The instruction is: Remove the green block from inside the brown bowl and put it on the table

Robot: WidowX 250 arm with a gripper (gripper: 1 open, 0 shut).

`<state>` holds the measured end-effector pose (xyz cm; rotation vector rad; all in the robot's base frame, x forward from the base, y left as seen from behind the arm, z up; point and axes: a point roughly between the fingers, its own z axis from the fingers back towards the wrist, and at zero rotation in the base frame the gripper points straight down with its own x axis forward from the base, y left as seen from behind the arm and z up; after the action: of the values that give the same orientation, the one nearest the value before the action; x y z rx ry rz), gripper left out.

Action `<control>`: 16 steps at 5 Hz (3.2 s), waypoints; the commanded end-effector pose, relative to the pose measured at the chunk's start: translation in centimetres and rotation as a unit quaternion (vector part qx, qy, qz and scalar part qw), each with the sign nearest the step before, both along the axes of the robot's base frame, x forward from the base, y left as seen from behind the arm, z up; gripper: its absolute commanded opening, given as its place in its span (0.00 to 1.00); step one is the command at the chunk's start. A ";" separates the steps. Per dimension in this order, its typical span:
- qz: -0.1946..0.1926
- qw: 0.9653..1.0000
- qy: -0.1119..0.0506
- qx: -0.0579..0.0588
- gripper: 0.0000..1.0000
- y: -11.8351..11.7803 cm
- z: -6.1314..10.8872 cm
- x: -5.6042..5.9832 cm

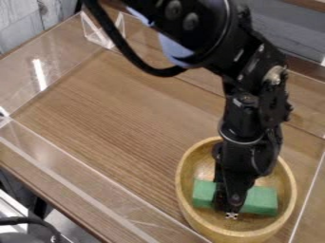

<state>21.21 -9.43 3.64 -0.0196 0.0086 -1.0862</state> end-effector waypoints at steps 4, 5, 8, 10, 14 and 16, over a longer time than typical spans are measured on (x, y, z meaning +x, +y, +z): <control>0.013 1.000 -0.002 0.000 0.00 0.4 0.9 0.0; 0.017 1.000 -0.001 0.000 0.00 0.5 1.2 -0.1; 0.027 1.000 0.001 -0.002 0.00 0.5 1.7 -0.2; 0.033 0.999 0.003 -0.004 0.00 0.5 2.2 -0.3; 0.049 0.999 0.001 -0.008 0.00 0.5 3.1 -0.3; 0.056 0.998 -0.004 -0.009 0.00 0.3 3.0 -0.1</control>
<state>19.97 -8.80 5.27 -0.0403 0.0598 -0.9748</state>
